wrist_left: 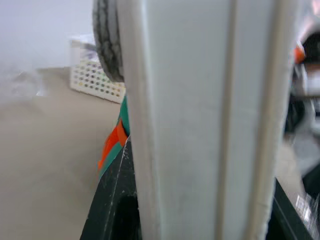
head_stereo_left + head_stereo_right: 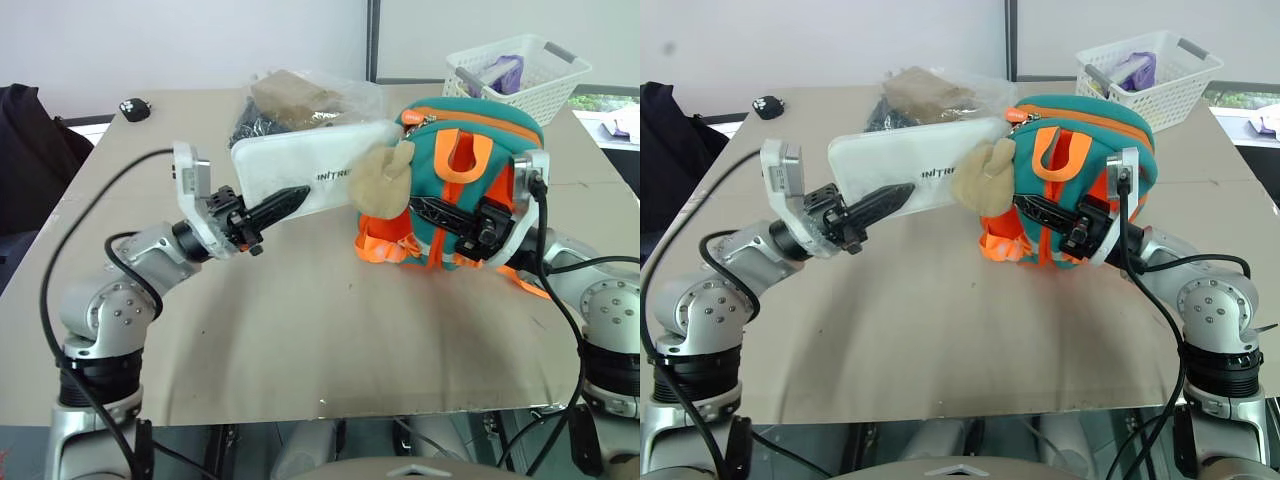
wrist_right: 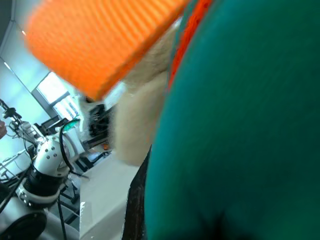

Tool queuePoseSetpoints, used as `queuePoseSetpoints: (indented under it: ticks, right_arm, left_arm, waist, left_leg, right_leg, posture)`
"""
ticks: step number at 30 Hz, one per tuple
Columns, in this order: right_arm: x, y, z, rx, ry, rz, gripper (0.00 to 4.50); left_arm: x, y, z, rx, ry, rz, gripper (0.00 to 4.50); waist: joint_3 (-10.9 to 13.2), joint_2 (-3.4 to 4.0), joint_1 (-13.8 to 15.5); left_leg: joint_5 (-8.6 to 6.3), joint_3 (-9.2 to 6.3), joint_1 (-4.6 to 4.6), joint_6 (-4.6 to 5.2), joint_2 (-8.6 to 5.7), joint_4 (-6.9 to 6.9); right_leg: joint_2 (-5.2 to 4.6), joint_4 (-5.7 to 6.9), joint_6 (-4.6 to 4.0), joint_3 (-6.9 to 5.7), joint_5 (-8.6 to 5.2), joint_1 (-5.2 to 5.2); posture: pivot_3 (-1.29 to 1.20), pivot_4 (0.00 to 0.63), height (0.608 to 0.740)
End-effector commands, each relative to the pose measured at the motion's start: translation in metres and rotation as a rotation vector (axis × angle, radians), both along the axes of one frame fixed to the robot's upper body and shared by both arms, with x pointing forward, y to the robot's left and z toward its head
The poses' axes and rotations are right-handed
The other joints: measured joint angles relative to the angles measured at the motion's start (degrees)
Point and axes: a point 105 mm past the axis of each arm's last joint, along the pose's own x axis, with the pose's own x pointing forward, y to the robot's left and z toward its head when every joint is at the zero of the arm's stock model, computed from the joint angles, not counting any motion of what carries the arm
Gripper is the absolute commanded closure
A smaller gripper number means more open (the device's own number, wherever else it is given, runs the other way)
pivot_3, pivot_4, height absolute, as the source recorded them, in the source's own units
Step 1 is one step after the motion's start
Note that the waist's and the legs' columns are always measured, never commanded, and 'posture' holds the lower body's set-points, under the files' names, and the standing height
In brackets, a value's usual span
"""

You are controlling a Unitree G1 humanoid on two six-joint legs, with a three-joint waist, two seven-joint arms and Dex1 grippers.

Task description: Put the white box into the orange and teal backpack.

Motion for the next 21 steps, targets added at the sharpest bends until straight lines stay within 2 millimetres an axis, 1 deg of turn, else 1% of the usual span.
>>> queuePoseSetpoints:
  ticks: [1,4,5,6,7,8,9,11,13,14,15,17,18,19,20,21]
  right_arm:
    - [0.0,-0.001,0.017,0.012,-0.07,-0.007,4.46]
    - [0.003,0.0,0.017,0.009,-0.071,-0.013,4.46]
    - [0.003,0.0,0.017,0.008,-0.072,-0.013,4.46]
    - [0.003,0.001,0.017,0.005,-0.074,-0.014,4.46]
    - [0.003,0.002,0.017,0.006,-0.076,-0.014,4.46]
    - [0.004,0.002,0.017,0.006,-0.078,-0.014,4.46]
    - [0.004,0.003,0.017,0.006,-0.081,-0.016,4.46]
    - [0.005,0.006,0.018,0.013,-0.085,-0.018,4.46]
    - [0.005,0.008,0.017,0.024,-0.086,-0.019,4.46]
    - [0.006,0.011,0.015,0.025,-0.083,-0.023,4.5]
    - [0.007,0.013,0.013,0.025,-0.08,-0.026,4.5]
    - [0.007,0.016,0.012,0.025,-0.079,-0.028,4.5]
    - [0.008,0.016,0.012,0.025,-0.08,-0.028,4.5]
    - [0.007,0.016,0.012,0.026,-0.082,-0.027,4.5]
    - [0.008,0.016,0.012,0.028,-0.082,-0.033,4.5]
    - [0.009,0.015,0.011,0.026,-0.082,-0.042,4.5]
  left_arm:
    - [-0.013,-0.016,-0.001,0.092,-0.037,-0.25,3.36]
    - [-0.01,-0.02,-0.008,0.191,-0.07,-0.344,3.36]
    - [-0.005,-0.022,-0.012,0.224,-0.08,-0.351,3.36]
    - [0.008,-0.026,-0.013,0.252,-0.114,-0.312,3.36]
    - [0.027,-0.032,-0.013,0.267,-0.152,-0.232,3.36]
    - [0.041,-0.039,-0.013,0.274,-0.161,-0.183,3.36]
    - [0.053,-0.05,-0.015,0.277,-0.152,-0.162,3.36]
    - [0.068,-0.077,-0.019,0.289,-0.174,-0.172,3.36]
    - [0.086,-0.104,-0.03,0.347,-0.201,-0.147,3.36]
    - [0.089,-0.117,-0.028,0.353,-0.242,-0.151,2.58]
    - [0.089,-0.125,-0.024,0.338,-0.265,-0.164,2.39]
    - [0.085,-0.126,-0.015,0.291,-0.282,-0.197,1.6]
    - [0.084,-0.124,-0.014,0.285,-0.284,-0.203,1.14]
    - [0.085,-0.118,-0.011,0.259,-0.285,-0.178,0.69]
    - [0.088,-0.107,-0.006,0.212,-0.273,-0.122,0.16]
    - [0.086,-0.092,0.001,0.151,-0.249,-0.085,0.07]
  waist:
    - [0.0,-0.03,0.1]
    - [0.0,-0.03,-0.2]
    - [0.0,-0.03,-0.2]
    - [0.0,-0.03,-0.2]
    - [0.0,-0.03,-0.1]
    - [0.0,-0.03,0.5]
    - [0.1,-0.09,0.6]
    - [0.1,-0.13,0.8]
    - [0.1,-0.16,0.7]
    - [0.1,-0.17,0.2]
    - [0.1,-0.18,-0.1]
    - [0.1,-0.18,-0.6]
    - [0.1,-0.18,-0.9]
    - [0.1,-0.18,-1.1]
    - [0.1,-0.18,-1.3]
    - [0.1,-0.17,-1.6]
  left_leg:
    - [0.0,-0.02,-0.02,0.0,-0.01,0.02]
    - [0.0,-0.05,-0.04,0.0,0.0,0.02]
    - [0.0,-0.05,-0.03,0.0,0.0,0.0]
    - [0.0,-0.05,-0.03,0.0,0.0,0.0]
    - [0.0,-0.06,-0.04,0.0,0.0,0.01]
    - [0.0,-0.08,-0.04,0.0,-0.01,0.04]
    - [0.01,-0.19,-0.03,0.01,-0.1,0.14]
    - [0.01,-0.24,-0.09,0.02,-0.16,0.2]
    - [0.01,-0.23,-0.16,0.03,-0.25,0.2]
    - [0.01,-0.23,-0.16,0.03,-0.26,0.21]
    - [0.01,-0.24,-0.24,0.03,-0.29,0.18]
    - [0.01,-0.23,-0.23,0.03,-0.29,0.2]
    - [0.01,-0.21,-0.21,0.03,-0.28,0.18]
    - [0.02,-0.21,-0.21,0.03,-0.26,0.17]
    - [0.02,-0.24,-0.21,0.02,-0.25,0.18]
    - [0.02,-0.26,-0.2,0.02,-0.25,0.19]
  right_leg:
    - [-0.01,0.0,0.0,-0.05,0.0,0.01]
    - [0.01,0.01,0.0,-0.19,0.0,-0.01]
    - [0.01,0.01,0.0,-0.22,0.0,-0.01]
    - [0.01,0.01,0.0,-0.24,0.0,-0.01]
    - [0.0,0.0,0.0,-0.27,0.0,-0.01]
    - [-0.01,0.01,0.0,-0.3,0.0,0.01]
    - [-0.08,0.01,0.01,-0.44,0.01,0.13]
    - [-0.12,0.01,0.03,-0.45,0.01,0.15]
    - [-0.15,0.01,0.04,-0.45,0.02,0.07]
    - [-0.17,0.01,0.04,-0.46,0.02,0.07]
    - [-0.21,0.02,0.05,-0.45,0.02,-0.05]
    - [-0.22,0.07,0.05,-0.48,0.02,-0.07]
    - [-0.22,0.12,0.05,-0.42,0.02,-0.08]
    - [-0.22,0.18,0.05,-0.38,0.02,-0.11]
    - [-0.21,0.2,0.05,-0.37,0.02,-0.12]
    - [-0.21,0.23,0.05,-0.35,0.02,-0.11]
  posture:
    - [0.0,0.15,0.74]
    - [0.0,0.15,0.74]
    - [0.0,0.15,0.74]
    - [0.0,0.15,0.74]
    - [0.0,0.15,0.74]
    - [0.0,0.15,0.74]
    - [0.0,0.15,0.74]
    - [0.0,0.15,0.74]
    - [0.0,0.15,0.74]
    - [0.0,0.15,0.74]
    - [0.0,0.15,0.74]
    - [0.0,0.15,0.74]
    - [0.0,0.15,0.74]
    - [0.0,0.15,0.74]
    - [0.0,0.15,0.74]
    - [0.0,0.15,0.74]
